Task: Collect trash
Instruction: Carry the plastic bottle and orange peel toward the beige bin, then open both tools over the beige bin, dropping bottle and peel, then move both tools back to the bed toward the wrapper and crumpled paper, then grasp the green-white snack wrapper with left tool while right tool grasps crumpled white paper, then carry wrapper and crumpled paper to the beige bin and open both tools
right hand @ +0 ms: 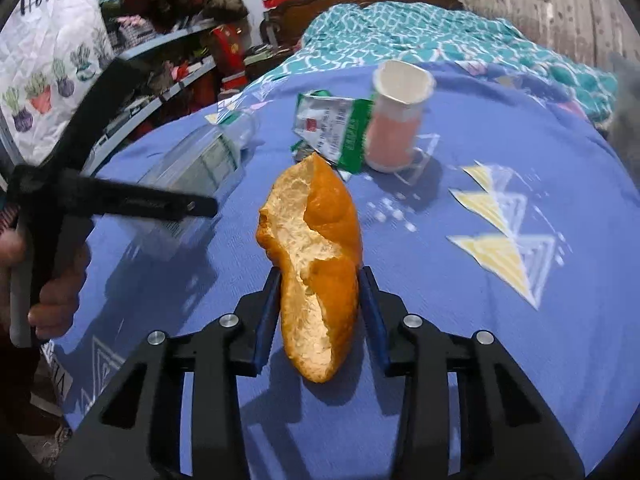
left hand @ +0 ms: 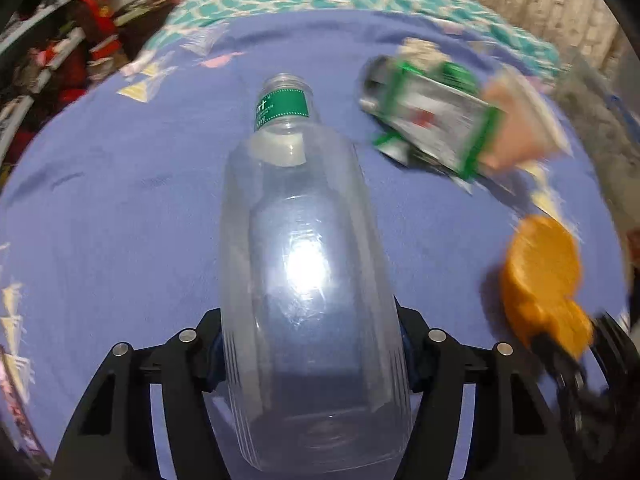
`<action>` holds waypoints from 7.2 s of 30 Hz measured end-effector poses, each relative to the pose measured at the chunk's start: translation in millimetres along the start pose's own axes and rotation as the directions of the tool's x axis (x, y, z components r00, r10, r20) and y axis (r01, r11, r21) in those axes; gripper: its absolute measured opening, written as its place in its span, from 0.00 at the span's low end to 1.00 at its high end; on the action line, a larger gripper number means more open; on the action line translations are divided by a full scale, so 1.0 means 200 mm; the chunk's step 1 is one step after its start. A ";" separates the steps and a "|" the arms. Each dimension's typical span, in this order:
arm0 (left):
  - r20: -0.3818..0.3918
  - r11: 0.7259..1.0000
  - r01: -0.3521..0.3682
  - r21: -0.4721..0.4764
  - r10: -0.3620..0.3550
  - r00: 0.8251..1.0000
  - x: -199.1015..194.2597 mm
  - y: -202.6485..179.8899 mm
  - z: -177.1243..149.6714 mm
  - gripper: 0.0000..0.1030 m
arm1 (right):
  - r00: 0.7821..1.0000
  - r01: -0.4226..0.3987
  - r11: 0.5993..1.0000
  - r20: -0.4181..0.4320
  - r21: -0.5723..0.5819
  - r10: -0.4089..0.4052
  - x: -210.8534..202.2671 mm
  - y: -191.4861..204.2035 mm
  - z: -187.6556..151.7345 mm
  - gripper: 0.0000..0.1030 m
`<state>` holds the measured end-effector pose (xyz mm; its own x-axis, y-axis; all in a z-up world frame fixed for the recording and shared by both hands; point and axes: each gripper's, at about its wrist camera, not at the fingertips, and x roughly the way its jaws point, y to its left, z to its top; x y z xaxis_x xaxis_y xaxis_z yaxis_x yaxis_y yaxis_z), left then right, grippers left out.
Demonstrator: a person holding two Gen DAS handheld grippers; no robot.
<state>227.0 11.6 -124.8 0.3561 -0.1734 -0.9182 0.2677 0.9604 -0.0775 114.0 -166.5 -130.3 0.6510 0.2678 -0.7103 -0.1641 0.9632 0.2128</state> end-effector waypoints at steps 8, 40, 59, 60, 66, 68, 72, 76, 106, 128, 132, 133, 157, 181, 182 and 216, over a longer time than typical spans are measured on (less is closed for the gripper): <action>-0.041 0.935 0.290 0.206 -0.288 0.957 -0.11 -0.43 -0.39 0.59 | 0.993 0.107 0.983 0.032 0.149 -0.113 -0.28 -0.29 -0.20 0.39; -0.010 0.815 0.233 0.530 -0.269 0.963 -0.14 -1.31 -0.17 0.58 | 0.961 0.158 0.907 0.150 0.391 -0.232 -0.63 -0.86 -0.40 0.34; -0.112 0.669 0.291 0.685 -0.297 0.948 0.23 -2.37 0.18 0.82 | 0.880 0.230 0.669 0.143 0.706 -0.454 -0.92 -1.70 -0.43 0.55; -0.106 0.675 0.288 0.680 -0.298 0.949 0.23 -2.37 0.18 0.82 | 0.868 0.234 0.675 0.163 0.700 -0.470 -0.94 -1.67 -0.43 0.57; -0.054 0.696 0.276 0.663 -0.323 0.945 0.12 -2.16 0.13 0.82 | 0.857 0.232 0.680 0.184 0.696 -0.481 -0.95 -1.55 -0.46 0.59; -0.049 0.711 0.280 0.645 -0.327 0.944 0.10 -2.06 0.12 0.82 | 0.857 0.224 0.679 0.190 0.700 -0.479 -0.94 -1.49 -0.48 0.59; -0.031 0.748 0.268 0.606 -0.315 0.948 0.06 -1.81 0.05 0.82 | 0.863 0.215 0.694 0.198 0.687 -0.464 -0.92 -1.36 -0.49 0.59; -0.015 0.781 0.251 0.572 -0.296 0.955 0.04 -1.60 -0.03 0.82 | 0.879 0.216 0.725 0.192 0.653 -0.435 -0.86 -1.21 -0.48 0.59; 0.161 0.984 0.172 0.043 -0.176 0.971 -0.07 -0.16 -0.14 0.83 | 0.985 0.001 0.962 0.166 0.272 -0.048 -0.04 -0.23 0.43 0.78; 0.194 0.964 0.188 -0.189 -0.151 0.969 -0.02 0.24 0.16 0.83 | 0.974 -0.210 0.957 -0.046 0.202 0.223 0.12 -0.18 0.22 0.87; 0.179 0.965 0.184 -0.186 -0.151 0.972 0.01 0.23 0.17 0.83 | 0.995 -0.079 0.958 0.083 0.276 0.059 0.02 -0.39 0.33 0.87; 0.181 0.966 0.190 -0.175 -0.158 0.971 0.01 0.21 0.19 0.83 | 0.993 -0.070 0.952 0.110 0.298 0.039 0.02 -0.43 0.39 0.87; 0.201 1.000 -0.009 0.003 0.009 0.980 0.24 -0.15 0.39 0.11 | 0.974 0.091 0.996 -0.212 0.014 -0.086 1.02 -0.34 1.19 0.48; 0.187 0.935 0.335 0.118 -0.352 0.917 -0.36 -0.32 -0.24 0.05 | 0.996 0.039 0.957 0.068 0.287 -0.061 -0.44 -0.58 -0.26 0.46; 0.179 0.926 0.349 0.147 -0.372 0.911 -0.38 -0.40 -0.23 0.05 | 0.995 0.044 0.954 0.076 0.296 -0.069 -0.46 -0.61 -0.27 0.46; -0.133 0.735 0.386 0.557 -0.379 0.916 0.31 -2.51 0.32 0.42 | 0.884 0.333 0.720 0.063 0.609 -0.462 -0.82 -2.00 -0.33 0.78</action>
<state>173.1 -495.3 -118.5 0.1050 -0.4939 -0.8632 0.8331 0.5176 -0.1948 23.9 -594.2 -142.0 0.6986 -0.2099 -0.6840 0.5498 0.7693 0.3255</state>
